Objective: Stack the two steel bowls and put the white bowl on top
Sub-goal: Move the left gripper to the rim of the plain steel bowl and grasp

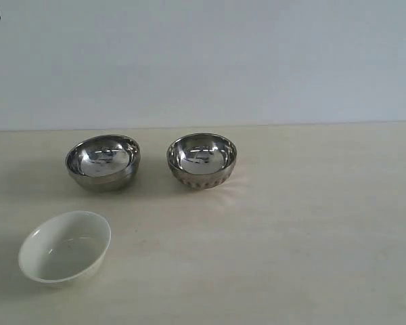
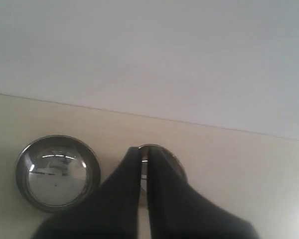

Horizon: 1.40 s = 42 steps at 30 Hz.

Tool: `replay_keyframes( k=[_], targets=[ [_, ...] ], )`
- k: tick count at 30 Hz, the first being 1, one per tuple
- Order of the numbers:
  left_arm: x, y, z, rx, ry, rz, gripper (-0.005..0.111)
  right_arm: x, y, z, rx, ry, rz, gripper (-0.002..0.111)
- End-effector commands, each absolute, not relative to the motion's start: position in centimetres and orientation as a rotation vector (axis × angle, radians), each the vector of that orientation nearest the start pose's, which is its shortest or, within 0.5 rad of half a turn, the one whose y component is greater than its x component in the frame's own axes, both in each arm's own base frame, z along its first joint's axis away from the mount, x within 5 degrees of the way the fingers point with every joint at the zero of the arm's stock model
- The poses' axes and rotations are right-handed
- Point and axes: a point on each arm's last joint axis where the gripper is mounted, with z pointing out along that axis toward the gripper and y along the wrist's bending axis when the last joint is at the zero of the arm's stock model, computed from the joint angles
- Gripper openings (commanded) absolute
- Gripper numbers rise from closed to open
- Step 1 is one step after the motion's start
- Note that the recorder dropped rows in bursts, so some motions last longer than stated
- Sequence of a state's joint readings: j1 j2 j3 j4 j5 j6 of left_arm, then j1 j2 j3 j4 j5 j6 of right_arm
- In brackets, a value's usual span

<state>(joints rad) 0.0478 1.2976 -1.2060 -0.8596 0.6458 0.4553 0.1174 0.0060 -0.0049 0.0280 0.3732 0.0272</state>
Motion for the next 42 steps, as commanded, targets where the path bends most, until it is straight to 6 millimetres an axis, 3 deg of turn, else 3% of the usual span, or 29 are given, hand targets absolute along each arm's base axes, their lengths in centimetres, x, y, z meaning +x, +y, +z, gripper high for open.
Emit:
replay_keyframes(
  k=[1, 5, 9, 12, 13, 17, 21, 26, 31, 42],
  targets=[
    [32.4, -2.4, 38.3, -0.016, 2.14, -0.586, 0.004, 5.3, 0.7, 18.1, -0.069, 1.844, 0.116, 0.0],
    [35.1, -2.1, 36.1, -0.015, 2.2, -0.548, 0.007, 5.3, 0.7, 18.1, -0.069, 1.844, 0.116, 0.0],
    [37.7, -1.7, 32.6, -0.055, 2.27, -0.517, 0.026, 5.3, 0.7, 18.1, -0.069, 1.844, 0.116, 0.0],
    [39.4, -1.7, 29.5, -0.083, 2.333, -0.518, 0.044, 5.3, 0.7, 18.1, -0.069, 1.844, 0.116, 0.0],
    [40.4, -2.2, 27.2, -0.065, 2.384, -0.513, 0.053, 5.3, 0.7, 18.1, -0.069, 1.844, 0.116, 0.0],
    [42.6, -4.4, 22.5, -0.02, 2.472, -0.505, 0.057, 5.3, 0.7, 18.1, -0.069, 1.844, 0.116, 0.0],
    [43.8, -5.1, 21.0, -0.007, 2.574, -0.324, 0.057, 5.3, 0.7, 18.1, -0.069, 1.844, 0.116, 0.0],
    [43.9, -4.5, 21.5, -0.055, 2.608, -0.151, 0.057, 5.3, 0.7, 18.1, -0.069, 1.844, 0.116, 0.0],
    [44.4, -4.5, 20.7, -0.064, 2.634, -0.141, 0.057, 5.3, 0.7, 18.1, -0.069, 1.844, 0.116, 0.0],
    [45.9, -4.7, 16.2, -0.089, 2.657, -0.154, 0.057, 5.3, 0.7, 18.1, -0.068, 1.844, 0.118, 0.0]
  ],
)
